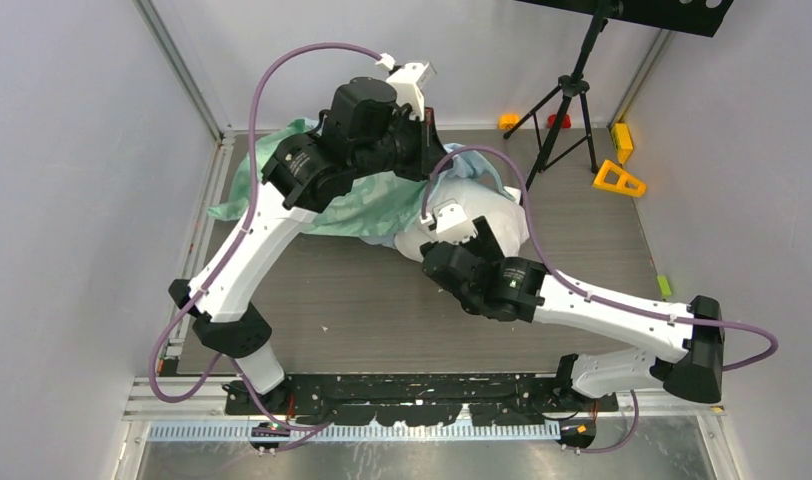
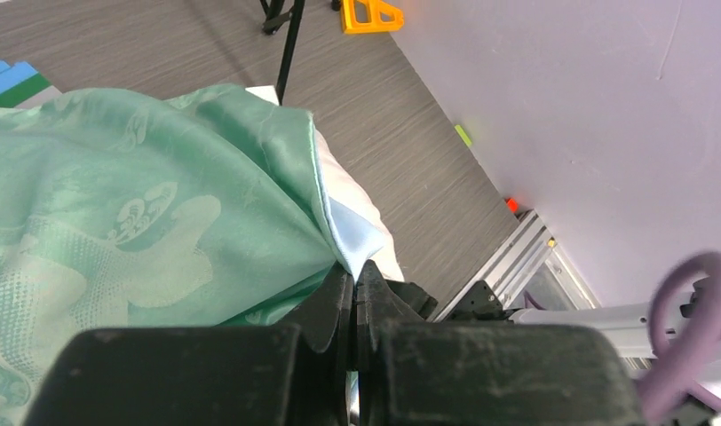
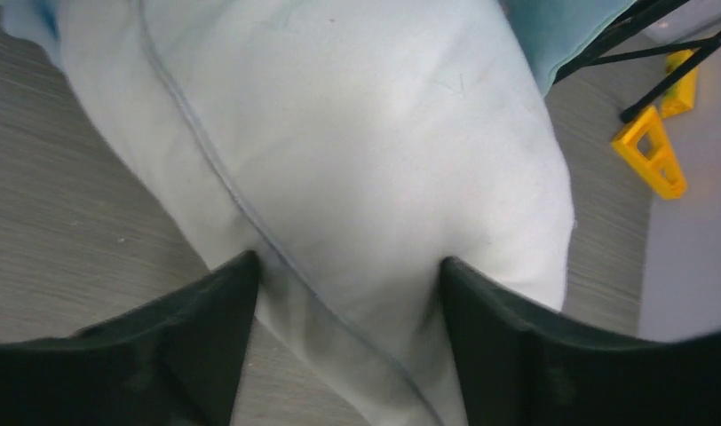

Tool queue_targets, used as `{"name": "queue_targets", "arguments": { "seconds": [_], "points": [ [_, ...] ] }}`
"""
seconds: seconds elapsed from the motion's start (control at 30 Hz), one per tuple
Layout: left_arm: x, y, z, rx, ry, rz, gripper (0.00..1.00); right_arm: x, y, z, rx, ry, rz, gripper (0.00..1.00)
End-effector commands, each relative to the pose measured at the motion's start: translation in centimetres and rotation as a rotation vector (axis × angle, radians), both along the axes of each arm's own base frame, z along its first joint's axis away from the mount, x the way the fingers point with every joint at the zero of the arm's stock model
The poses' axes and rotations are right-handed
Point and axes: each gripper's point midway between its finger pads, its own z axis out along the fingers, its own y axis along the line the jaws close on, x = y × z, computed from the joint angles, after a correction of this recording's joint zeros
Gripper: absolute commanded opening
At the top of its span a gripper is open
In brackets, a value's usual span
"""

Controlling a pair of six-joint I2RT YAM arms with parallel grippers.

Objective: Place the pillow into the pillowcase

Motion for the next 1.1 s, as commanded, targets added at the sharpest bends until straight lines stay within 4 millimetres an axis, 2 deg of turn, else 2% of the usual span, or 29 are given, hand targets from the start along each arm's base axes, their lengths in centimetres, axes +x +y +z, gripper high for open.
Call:
{"name": "queue_targets", "arguments": {
  "seconds": [0.0, 0.07, 0.1, 0.2, 0.27, 0.33, 0.4, 0.43, 0.53, 0.63, 0.73, 0.83, 0.97, 1.07],
  "points": [
    [-1.7, -0.3, 6.6, -0.179, -0.101, -0.063, 0.00, 2.6, -0.9, 2.6, 0.066, -0.088, -0.106, 0.57],
    [-2.2, -0.2, 7.8, -0.206, -0.116, -0.077, 0.00, 2.6, 0.1, 4.9, 0.165, -0.079, -0.077, 0.11],
    [-2.4, -0.1, 8.3, -0.217, -0.124, -0.084, 0.00, 2.3, 1.2, 7.1, 0.261, -0.066, -0.043, 0.02],
    [-3.6, -0.1, 10.2, -0.251, -0.163, -0.117, 0.00, -0.6, 5.6, 13.4, 0.586, 0.026, 0.189, 0.00],
    [-4.4, -0.7, 10.7, -0.262, -0.169, -0.147, 0.00, -1.8, 6.3, 16.7, 0.712, 0.045, 0.262, 0.00],
    [-5.2, -1.7, 10.5, -0.256, -0.168, -0.173, 0.00, -1.3, 5.8, 17.9, 0.778, 0.066, 0.257, 0.00],
    [-5.8, -2.4, 10.2, -0.247, -0.170, -0.184, 0.00, -0.5, 5.1, 17.1, 0.808, 0.103, 0.231, 0.00],
    [-6.1, -2.8, 10.0, -0.238, -0.170, -0.190, 0.00, 0.1, 4.6, 16.1, 0.815, 0.124, 0.201, 0.00],
    [-7.0, -4.5, 8.8, -0.213, -0.162, -0.214, 0.00, 1.8, 3.6, 12.3, 0.887, 0.217, 0.121, 0.00],
    [-6.9, -6.7, 6.2, -0.174, -0.110, -0.236, 0.03, 3.2, 2.6, 8.3, 0.935, 0.278, 0.017, 0.00],
    [-6.4, -8.8, 2.3, -0.098, -0.054, -0.261, 0.21, 4.3, 0.7, 3.7, 0.918, 0.323, -0.127, 0.00],
    [-5.6, -9.6, -0.3, -0.020, -0.028, -0.259, 0.47, 5.2, -1.4, 0.8, 0.908, 0.341, -0.242, 0.00],
    [-5.1, -7.8, 0.5, 0.011, -0.093, -0.198, 0.75, 6.5, -4.0, -1.4, 0.908, 0.364, -0.336, 0.00],
    [-4.4, -4.9, 0.7, 0.051, -0.141, -0.104, 0.83, 7.3, -4.6, -1.9, 0.894, 0.371, -0.350, 0.00]
  ]
}}
